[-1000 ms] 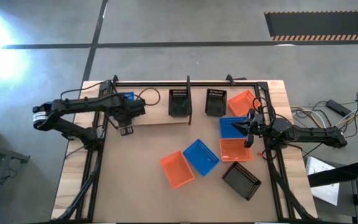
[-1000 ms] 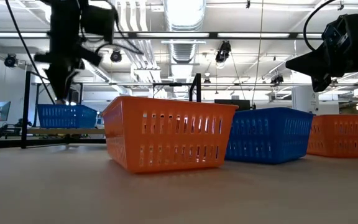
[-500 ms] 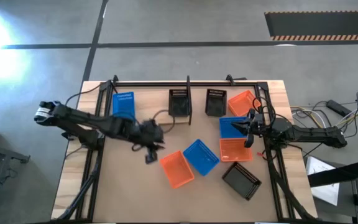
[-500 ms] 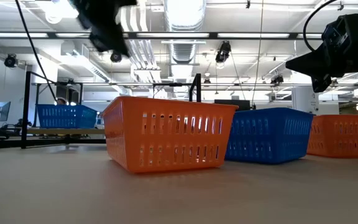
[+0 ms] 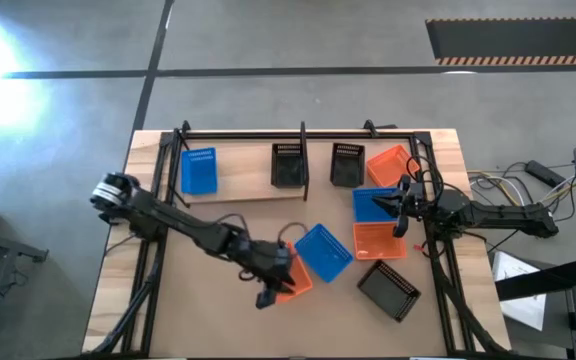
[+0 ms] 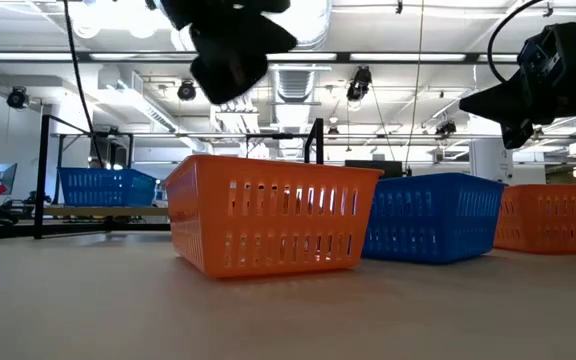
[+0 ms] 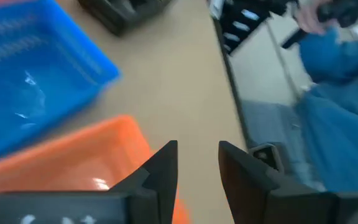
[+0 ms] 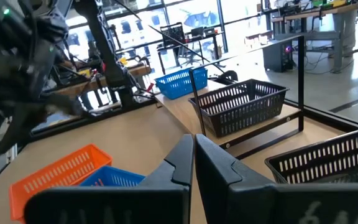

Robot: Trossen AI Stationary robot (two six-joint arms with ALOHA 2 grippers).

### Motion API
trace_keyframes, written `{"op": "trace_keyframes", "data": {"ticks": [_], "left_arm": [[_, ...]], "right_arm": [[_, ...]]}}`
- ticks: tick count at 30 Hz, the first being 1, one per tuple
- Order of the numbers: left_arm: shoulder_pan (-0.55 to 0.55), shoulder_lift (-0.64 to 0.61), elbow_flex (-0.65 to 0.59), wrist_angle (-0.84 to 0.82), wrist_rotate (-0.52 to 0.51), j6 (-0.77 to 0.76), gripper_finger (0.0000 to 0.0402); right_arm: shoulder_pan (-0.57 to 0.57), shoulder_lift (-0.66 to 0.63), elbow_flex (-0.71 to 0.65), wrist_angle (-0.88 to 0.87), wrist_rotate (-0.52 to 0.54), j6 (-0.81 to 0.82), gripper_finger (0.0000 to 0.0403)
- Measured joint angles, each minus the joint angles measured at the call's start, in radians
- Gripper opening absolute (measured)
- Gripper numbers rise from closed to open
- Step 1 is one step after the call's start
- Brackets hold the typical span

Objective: Stack baskets on shelf by color
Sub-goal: Put the bottom left orange basket on the shelf

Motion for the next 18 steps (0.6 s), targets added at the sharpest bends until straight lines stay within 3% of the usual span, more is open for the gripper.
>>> {"op": "trace_keyframes", "data": {"ticks": [3, 9, 18], "left_arm": [[-0.001, 0.071, 0.053, -0.05, 0.085, -0.031, 0.0127], [-0.002, 0.147, 0.157, -0.259, 0.07, -0.021, 0.0163], [-0.026, 0.156, 0.139, -0.173, 0.032, -0.027, 0.0166]], "right_arm": [[0.0, 0.0, 0.0, 0.0, 0.0, 0.0, 0.0009], [0.0, 0.001, 0.0, 0.0, 0.0, 0.0, 0.0009], [0.0, 0.012, 0.0, 0.0, 0.0, 0.0, 0.0009]]}}
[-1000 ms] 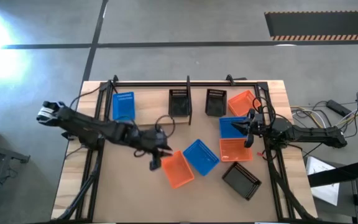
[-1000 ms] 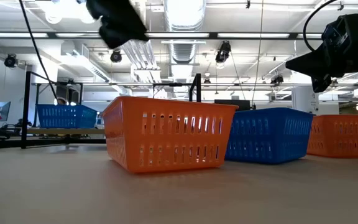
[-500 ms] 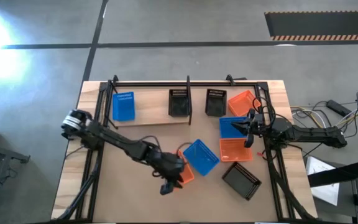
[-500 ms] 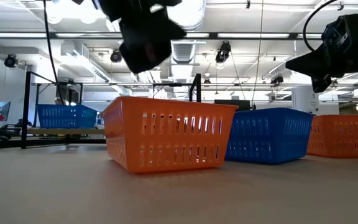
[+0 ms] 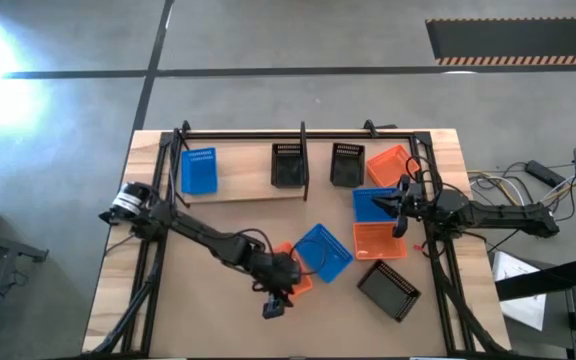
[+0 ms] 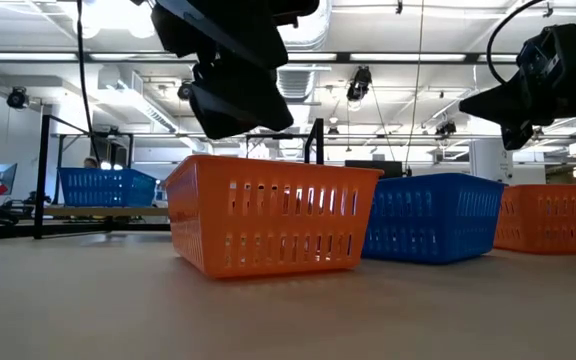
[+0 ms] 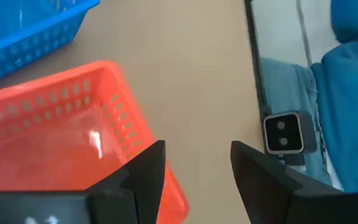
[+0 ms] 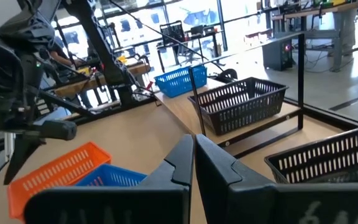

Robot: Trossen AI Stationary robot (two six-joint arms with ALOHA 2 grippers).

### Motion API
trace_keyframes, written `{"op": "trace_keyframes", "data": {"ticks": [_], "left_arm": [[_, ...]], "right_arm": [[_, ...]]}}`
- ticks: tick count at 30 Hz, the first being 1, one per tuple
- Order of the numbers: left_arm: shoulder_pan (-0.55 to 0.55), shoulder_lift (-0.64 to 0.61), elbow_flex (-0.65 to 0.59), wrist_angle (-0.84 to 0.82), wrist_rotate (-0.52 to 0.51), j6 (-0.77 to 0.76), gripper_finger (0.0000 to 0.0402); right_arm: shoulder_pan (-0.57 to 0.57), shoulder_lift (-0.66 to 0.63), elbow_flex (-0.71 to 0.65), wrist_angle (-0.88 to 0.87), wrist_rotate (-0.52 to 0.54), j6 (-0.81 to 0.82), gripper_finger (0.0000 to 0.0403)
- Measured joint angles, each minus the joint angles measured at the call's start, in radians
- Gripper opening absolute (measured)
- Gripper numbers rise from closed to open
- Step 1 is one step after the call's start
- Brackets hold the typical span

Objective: Stack baskets on shelf by color
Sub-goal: Put the bottom left orange basket on the shelf

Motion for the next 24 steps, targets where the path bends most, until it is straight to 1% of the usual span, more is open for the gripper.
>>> {"op": "trace_keyframes", "data": {"ticks": [2, 8, 14, 20, 24], "left_arm": [[-0.006, 0.0, -0.018, 0.031, -0.036, 0.002, 0.0166], [-0.008, -0.006, -0.026, 0.032, -0.157, 0.057, 0.0166], [-0.047, 0.018, -0.028, 0.021, -0.19, 0.048, 0.0166], [-0.117, 0.05, -0.022, 0.023, -0.349, 0.002, 0.0167], [-0.137, 0.074, -0.026, 0.014, -0.451, 0.001, 0.0167]], "right_arm": [[0.0, 0.002, 0.0, -0.002, 0.0, 0.0, 0.0009], [0.0, 0.007, 0.0, -0.001, 0.0, 0.0, 0.0009], [0.0, 0.007, 0.0, -0.001, -0.002, 0.004, 0.0009], [0.0, 0.007, 0.0, -0.001, -0.002, 0.014, 0.0009], [0.0, 0.008, 0.0, -0.002, -0.003, 0.049, 0.0009]]}}
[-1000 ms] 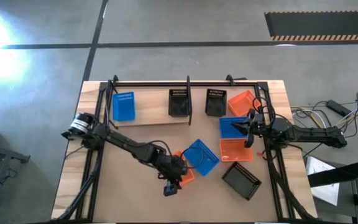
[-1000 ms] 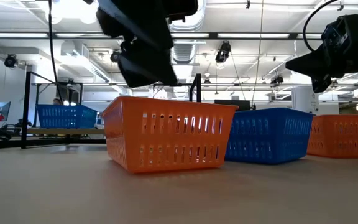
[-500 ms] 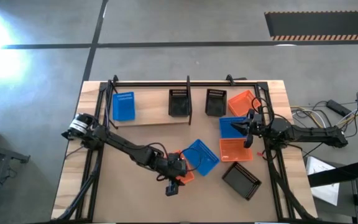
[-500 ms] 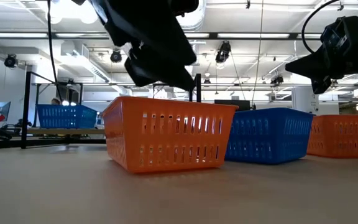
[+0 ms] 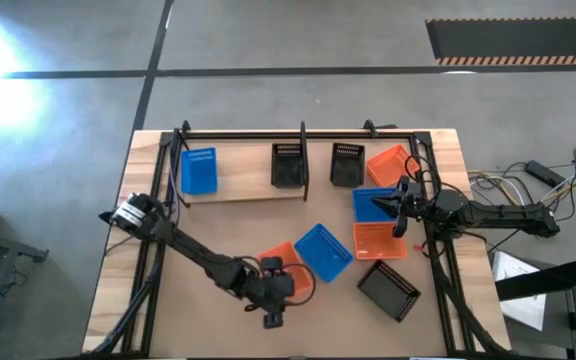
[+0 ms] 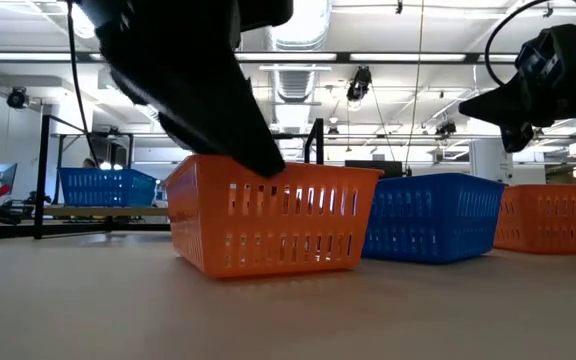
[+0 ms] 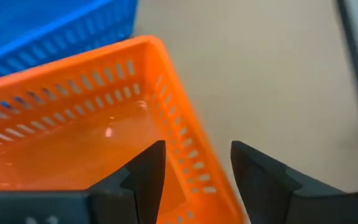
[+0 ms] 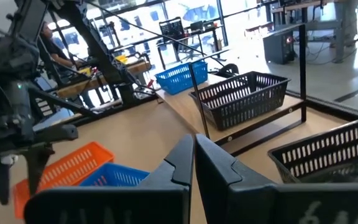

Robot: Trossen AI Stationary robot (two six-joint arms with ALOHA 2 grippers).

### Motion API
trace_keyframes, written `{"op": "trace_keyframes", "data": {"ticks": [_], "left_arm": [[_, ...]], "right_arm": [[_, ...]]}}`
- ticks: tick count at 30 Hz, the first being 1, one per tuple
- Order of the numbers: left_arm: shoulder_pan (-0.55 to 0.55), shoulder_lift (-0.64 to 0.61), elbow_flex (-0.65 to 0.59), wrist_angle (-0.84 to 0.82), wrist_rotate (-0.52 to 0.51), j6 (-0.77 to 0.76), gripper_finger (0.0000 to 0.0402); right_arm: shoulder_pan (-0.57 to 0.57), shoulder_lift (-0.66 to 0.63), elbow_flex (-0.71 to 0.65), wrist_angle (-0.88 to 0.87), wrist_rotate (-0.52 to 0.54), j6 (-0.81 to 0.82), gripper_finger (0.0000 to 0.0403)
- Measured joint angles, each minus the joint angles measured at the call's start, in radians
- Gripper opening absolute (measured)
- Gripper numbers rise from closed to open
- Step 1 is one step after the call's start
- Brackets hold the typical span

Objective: Stack baskets on shelf by color
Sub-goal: Put the bottom left orange basket on the shelf

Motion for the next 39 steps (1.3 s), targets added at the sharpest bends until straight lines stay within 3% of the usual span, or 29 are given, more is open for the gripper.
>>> {"op": "trace_keyframes", "data": {"ticks": [6, 14, 19, 24, 27, 32, 39], "left_arm": [[0.002, 0.015, -0.002, -0.053, -0.046, 0.0, 0.0148], [0.002, 0.011, -0.003, -0.111, -0.116, -0.005, 0.0012], [-0.023, -0.056, 0.0, -0.213, -0.119, -0.03, 0.0003], [-0.042, -0.19, 0.033, -0.472, -0.202, -0.077, 0.0001], [-0.033, -0.286, 0.024, -0.595, -0.238, -0.014, 0.0], [0.072, -0.437, -0.034, -0.726, -0.311, 0.13, 0.0], [0.39, -0.607, -0.202, -0.637, -0.273, 0.483, 0.0]], "right_arm": [[0.0, 0.0, 0.0, -0.006, -0.001, 0.071, 0.0009], [0.0, 0.001, 0.0, -0.013, -0.002, 0.125, 0.0009], [0.007, 0.001, 0.0, -0.015, -0.004, 0.129, 0.0009], [0.029, 0.005, 0.0, -0.016, -0.004, 0.129, 0.0009], [0.04, 0.014, 0.0, -0.015, -0.003, 0.129, 0.0009], [0.04, 0.034, 0.0, -0.014, 0.0, 0.128, 0.0009], [0.04, 0.058, 0.0, -0.014, 0.0, 0.128, 0.0009]]}}
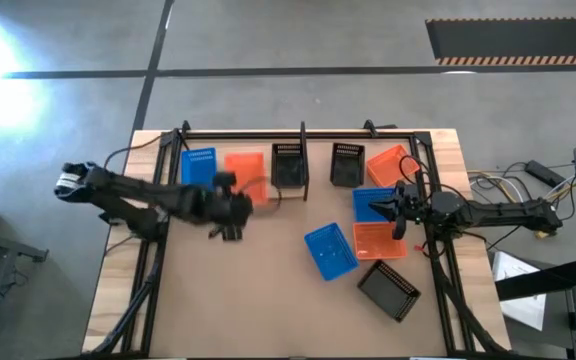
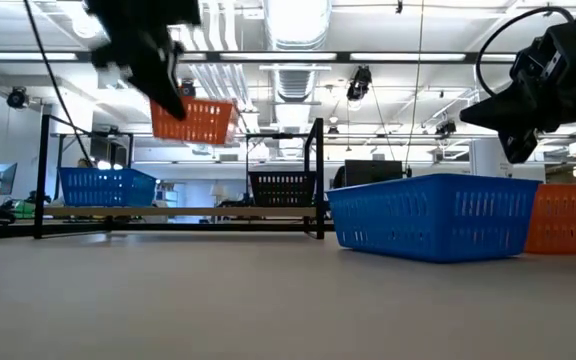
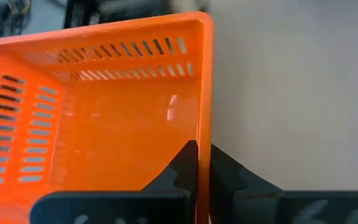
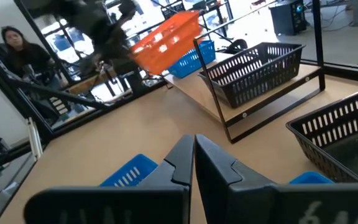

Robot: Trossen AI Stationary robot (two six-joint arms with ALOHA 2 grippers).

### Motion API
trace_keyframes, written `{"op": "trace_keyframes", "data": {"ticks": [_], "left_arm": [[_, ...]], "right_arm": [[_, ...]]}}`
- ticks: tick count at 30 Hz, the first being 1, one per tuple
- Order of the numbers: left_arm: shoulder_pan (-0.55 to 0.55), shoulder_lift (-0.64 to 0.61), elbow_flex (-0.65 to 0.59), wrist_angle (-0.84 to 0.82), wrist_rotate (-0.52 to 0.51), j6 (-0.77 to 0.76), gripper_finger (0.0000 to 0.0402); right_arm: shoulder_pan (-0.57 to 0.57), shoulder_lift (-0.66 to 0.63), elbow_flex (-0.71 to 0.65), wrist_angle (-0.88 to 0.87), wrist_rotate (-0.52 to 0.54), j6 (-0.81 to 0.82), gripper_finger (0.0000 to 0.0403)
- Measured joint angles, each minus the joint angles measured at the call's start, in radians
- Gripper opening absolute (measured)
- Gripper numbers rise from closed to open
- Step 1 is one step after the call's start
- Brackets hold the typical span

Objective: Stack baskets on shelf by color
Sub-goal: Put the bottom left orange basket on the shelf

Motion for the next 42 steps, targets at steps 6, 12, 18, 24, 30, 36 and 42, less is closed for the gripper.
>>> {"op": "trace_keyframes", "data": {"ticks": [6, 12, 18, 24, 30, 36, 42], "left_arm": [[0.293, -0.049, -0.194, 0.272, 0.246, 0.281, 0.0], [0.439, -0.048, -0.306, 0.45, 0.365, 0.388, 0.0], [0.459, -0.048, -0.329, 0.483, 0.368, 0.434, 0.0], [0.459, -0.048, -0.329, 0.484, 0.366, 0.434, 0.0], [0.463, -0.048, -0.329, 0.481, 0.365, 0.433, 0.0], [0.464, -0.049, -0.329, 0.474, 0.352, 0.406, 0.0], [0.466, -0.05, -0.328, 0.475, 0.351, 0.387, 0.0024]], "right_arm": [[0.0, 0.008, 0.0, 0.001, 0.001, 0.0, 0.0009], [0.0, 0.008, 0.0, 0.002, 0.003, 0.0, 0.0009], [0.0, 0.008, 0.0, 0.002, 0.004, 0.0, 0.0009], [0.0, 0.008, 0.0, 0.008, 0.025, 0.001, 0.0009], [0.0, 0.008, 0.0, 0.008, 0.027, 0.005, 0.0009], [0.0, 0.008, 0.0, 0.008, 0.027, 0.007, 0.0009], [0.0, 0.008, 0.0, 0.009, 0.027, 0.007, 0.0009]]}}
